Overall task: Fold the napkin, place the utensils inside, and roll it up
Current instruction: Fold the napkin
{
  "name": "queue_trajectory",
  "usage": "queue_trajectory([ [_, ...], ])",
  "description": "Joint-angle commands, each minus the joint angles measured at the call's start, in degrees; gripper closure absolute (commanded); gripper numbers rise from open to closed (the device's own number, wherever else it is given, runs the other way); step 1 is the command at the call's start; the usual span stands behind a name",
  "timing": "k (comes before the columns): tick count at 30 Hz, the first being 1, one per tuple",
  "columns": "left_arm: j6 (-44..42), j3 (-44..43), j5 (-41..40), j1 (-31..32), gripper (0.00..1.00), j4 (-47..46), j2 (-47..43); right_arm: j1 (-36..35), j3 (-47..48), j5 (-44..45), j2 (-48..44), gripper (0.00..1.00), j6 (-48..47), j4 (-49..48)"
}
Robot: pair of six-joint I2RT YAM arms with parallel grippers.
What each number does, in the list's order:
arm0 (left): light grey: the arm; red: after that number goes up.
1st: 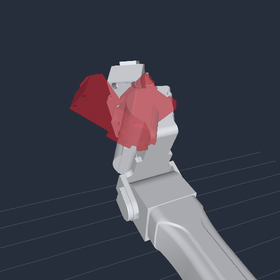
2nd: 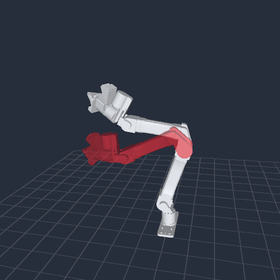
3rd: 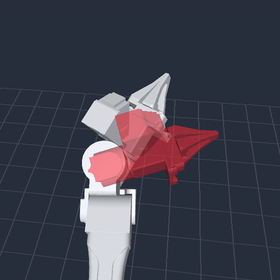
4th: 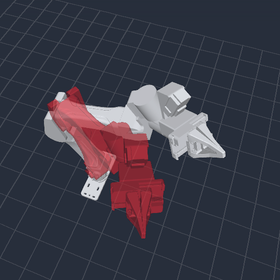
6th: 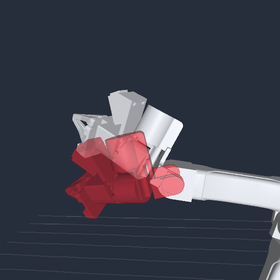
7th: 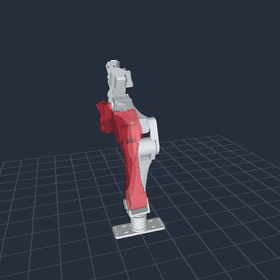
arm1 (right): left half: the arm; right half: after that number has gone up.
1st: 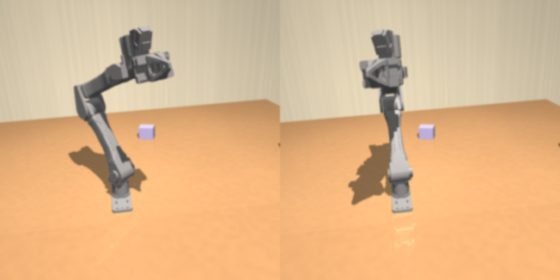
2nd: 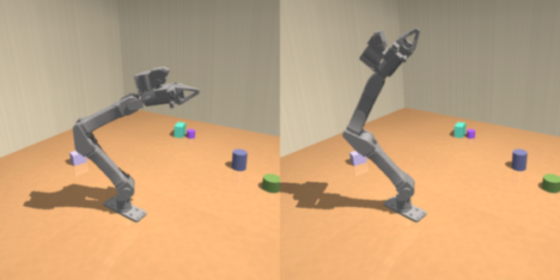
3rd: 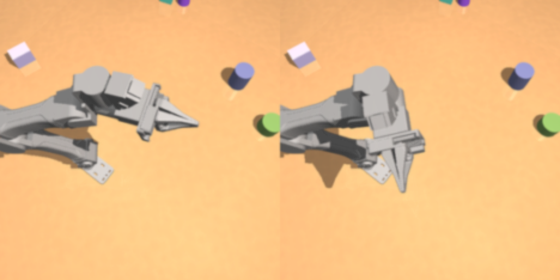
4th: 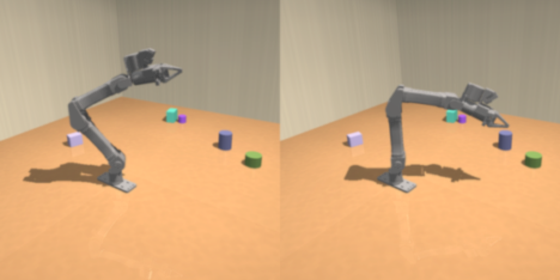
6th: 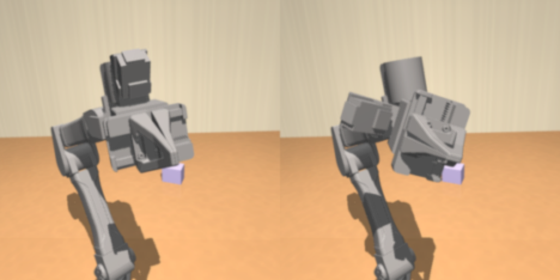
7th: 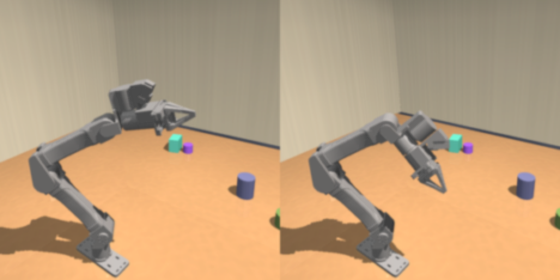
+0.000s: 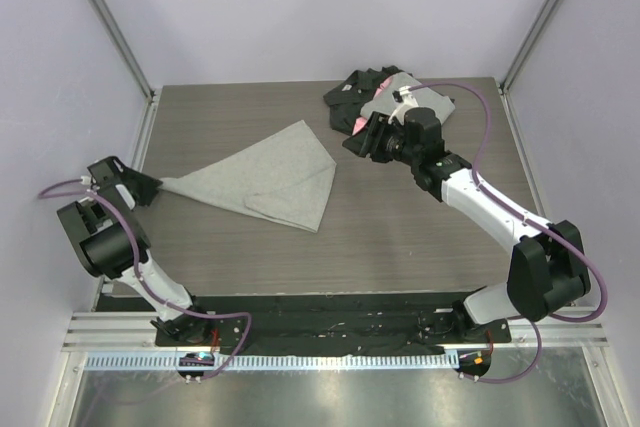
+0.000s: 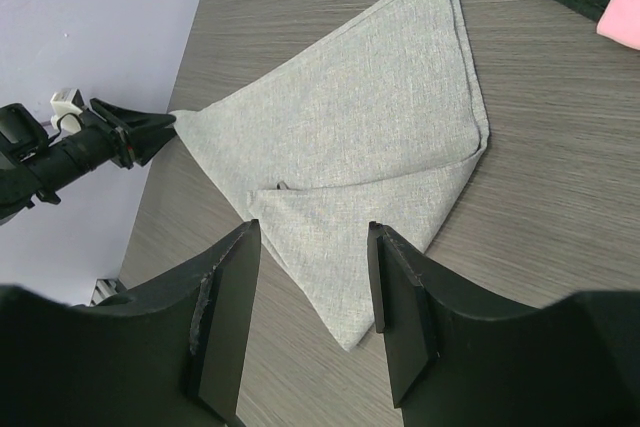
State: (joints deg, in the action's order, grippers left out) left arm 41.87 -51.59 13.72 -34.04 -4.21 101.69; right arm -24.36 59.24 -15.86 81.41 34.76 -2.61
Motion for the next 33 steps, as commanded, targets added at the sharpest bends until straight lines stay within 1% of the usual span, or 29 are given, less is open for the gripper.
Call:
queue_trajectory([
  [1,-0.5,-0.4,1.1,-0.6,0.64,1.4,2.7,0.2,0.3,-0.8,-0.5,0.45,-0.8,-1.2],
  [4,-0.5,-0.5,1.6,-0.6,0.70,1.5,3.1,0.1,0.0,-0.8,-0.5,0.45,-1.1,-0.6],
  [7,-0.5,-0.6,1.8,-0.6,0.73,1.5,3.2,0.1,-0.1,-0.9,-0.5,0.45,-1.3,0.0],
  [10,-0.6,-0.9,2.5,-0.7,0.82,1.3,3.4,0.1,-0.3,-0.8,-0.8,0.45,-1.3,0.1],
  [12,-0.9,-1.1,3.3,-0.5,0.91,1.3,3.9,0.2,-0.4,-0.7,-1.1,0.46,-1.2,0.2],
  [13,-0.9,-1.1,3.5,-0.5,0.99,1.3,3.9,0.2,-0.4,-0.6,-1.2,0.46,-1.2,0.2],
  [14,-1.0,-1.1,3.7,-0.5,1.00,1.2,3.8,0.2,-0.7,-0.5,-1.3,0.46,-1.2,0.2],
  [19,-1.3,0.2,5.7,0.4,1.00,-2.5,0.9,0.2,-1.0,-0.1,-1.7,0.46,-1.3,0.7],
  [22,-1.3,1.1,8.2,2.3,1.00,-5.5,-1.5,0.1,-1.2,0.6,-2.5,0.46,-1.6,1.6],
  [26,-1.4,2.5,9.8,6.8,1.00,-8.6,-5.4,0.1,-1.6,1.4,-3.3,0.46,-2.1,2.3],
  [32,1.1,4.8,14.1,11.4,1.00,-13.5,-11.0,-0.2,-2.0,2.1,-4.9,0.46,-2.1,4.5],
  [33,1.2,5.2,14.2,13.2,1.00,-13.6,-11.5,-0.2,-2.1,2.3,-5.2,0.46,-2.2,5.0],
])
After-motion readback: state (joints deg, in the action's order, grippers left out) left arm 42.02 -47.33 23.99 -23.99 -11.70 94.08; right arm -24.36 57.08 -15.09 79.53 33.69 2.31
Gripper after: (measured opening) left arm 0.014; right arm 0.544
